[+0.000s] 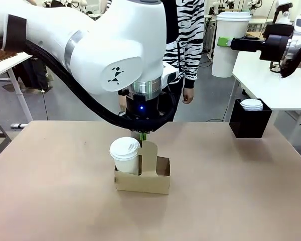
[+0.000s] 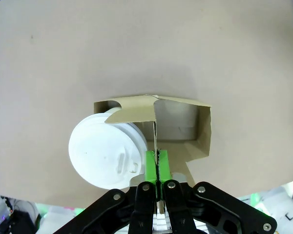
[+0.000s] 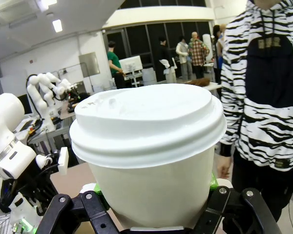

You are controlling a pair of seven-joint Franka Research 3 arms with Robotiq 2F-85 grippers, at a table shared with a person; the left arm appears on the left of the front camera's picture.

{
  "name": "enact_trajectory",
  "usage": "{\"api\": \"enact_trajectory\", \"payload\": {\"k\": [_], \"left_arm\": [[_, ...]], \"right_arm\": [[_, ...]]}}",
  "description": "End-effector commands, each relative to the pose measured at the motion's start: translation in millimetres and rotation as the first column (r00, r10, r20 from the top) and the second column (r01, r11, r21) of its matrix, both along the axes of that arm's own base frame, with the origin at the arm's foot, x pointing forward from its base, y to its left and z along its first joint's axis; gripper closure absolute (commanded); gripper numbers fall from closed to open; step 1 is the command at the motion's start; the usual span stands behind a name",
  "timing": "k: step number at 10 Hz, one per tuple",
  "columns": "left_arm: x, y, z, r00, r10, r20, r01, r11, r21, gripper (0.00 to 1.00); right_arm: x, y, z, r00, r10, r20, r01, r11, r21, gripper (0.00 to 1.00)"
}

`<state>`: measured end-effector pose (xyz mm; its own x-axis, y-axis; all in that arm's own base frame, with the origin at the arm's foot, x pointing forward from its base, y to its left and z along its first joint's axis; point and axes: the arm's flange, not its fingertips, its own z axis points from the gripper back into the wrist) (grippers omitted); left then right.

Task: Pour a drink into a cup and package it in a carrier.
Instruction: Insert the held 600 ml Paper Cup into the Cup Carrier.

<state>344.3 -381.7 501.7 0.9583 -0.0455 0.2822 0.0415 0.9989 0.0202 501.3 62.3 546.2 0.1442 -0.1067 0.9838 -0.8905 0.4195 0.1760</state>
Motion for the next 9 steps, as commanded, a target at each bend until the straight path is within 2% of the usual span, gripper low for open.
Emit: {"api": "enact_trajectory", "payload": {"k": [1, 2, 3, 4, 5, 7, 8, 9], "left_arm": [[0.3, 2.2, -0.7, 1.0, 0.0, 0.008, 0.0, 1.0, 0.001, 0.99], [0.0, 0.0, 0.0, 1.0, 0.0, 0.0, 0.0, 1.0, 0.0, 0.98], [-4.1, 3.5, 0.6, 0.995, -0.093, 0.037, 0.091, 0.995, 0.046, 0.41], [-6.4, 6.6, 4.9, 0.992, -0.121, 0.022, 0.12, 0.992, 0.034, 0.4], [-9.7, 11.5, 14.0, 0.989, -0.147, 0.002, 0.146, 0.989, 0.018, 0.0], [-22.4, 24.2, 46.3, 0.972, -0.236, 0.009, 0.236, 0.972, 0.0, 0.0], [-28.6, 36.7, 65.5, 0.957, -0.289, 0.002, 0.289, 0.957, 0.005, 0.15], [-35.8, 55.2, 83.2, 0.939, -0.344, 0.014, 0.343, 0.939, 0.034, 0.06]], "right_arm": [[-1.6, 0.7, 4.5, 1.0, 0.004, 0.008, -0.004, 1.0, 0.005, 0.2], [-1.6, 0.7, 4.5, 1.0, 0.004, 0.008, -0.004, 1.0, 0.005, 0.2], [-1.6, 0.7, 4.5, 1.0, 0.004, 0.008, -0.004, 1.0, 0.005, 0.2], [-1.6, 0.7, 4.5, 1.0, 0.004, 0.008, -0.004, 1.0, 0.005, 0.2], [0.0, 0.0, 0.0, 1.0, 0.0, 0.0, 0.0, 1.0, 0.0, 0.2], [9.9, 25.1, -12.2, 0.985, 0.171, 0.033, -0.172, 0.985, 0.031, 0.2], [13.0, 41.7, -19.5, 0.967, 0.248, 0.06, -0.251, 0.967, 0.053, 0.2], [12.8, 57.0, -28.5, 0.952, 0.288, 0.102, -0.295, 0.954, 0.055, 0.2]]}}
